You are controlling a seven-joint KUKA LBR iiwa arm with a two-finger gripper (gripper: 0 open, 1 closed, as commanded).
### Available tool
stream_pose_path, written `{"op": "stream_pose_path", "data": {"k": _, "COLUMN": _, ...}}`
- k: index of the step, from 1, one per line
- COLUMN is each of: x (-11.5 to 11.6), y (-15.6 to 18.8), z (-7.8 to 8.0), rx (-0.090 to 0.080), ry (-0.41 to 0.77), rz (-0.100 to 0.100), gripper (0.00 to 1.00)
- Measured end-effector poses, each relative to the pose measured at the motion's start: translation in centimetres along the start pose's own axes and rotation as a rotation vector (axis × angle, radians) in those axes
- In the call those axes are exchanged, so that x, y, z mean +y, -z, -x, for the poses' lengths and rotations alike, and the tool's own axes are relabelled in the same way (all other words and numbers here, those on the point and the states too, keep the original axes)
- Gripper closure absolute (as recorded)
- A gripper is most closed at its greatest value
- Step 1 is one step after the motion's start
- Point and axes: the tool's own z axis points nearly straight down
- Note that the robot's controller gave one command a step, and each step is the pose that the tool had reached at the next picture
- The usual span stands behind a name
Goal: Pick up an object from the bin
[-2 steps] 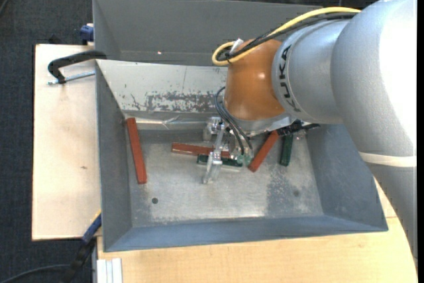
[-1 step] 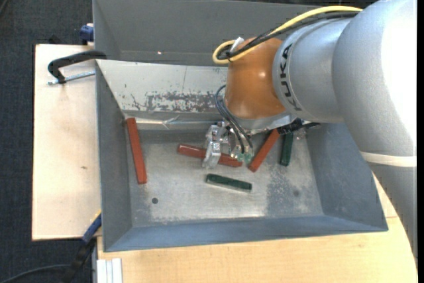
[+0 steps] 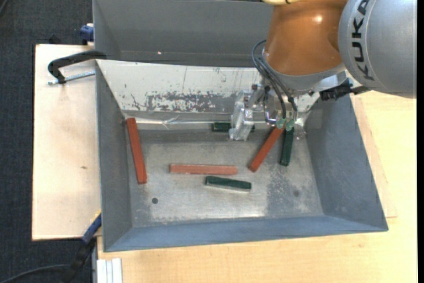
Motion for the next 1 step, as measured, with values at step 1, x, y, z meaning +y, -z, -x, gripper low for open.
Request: {"op": "stream_pose_path", "data": {"k": 1, "x": -4.31, "y": -4.57, "z": -4.31, "rx": 0.019, "ry": 0.085, "rz": -0.004, "gripper": 1.00}}
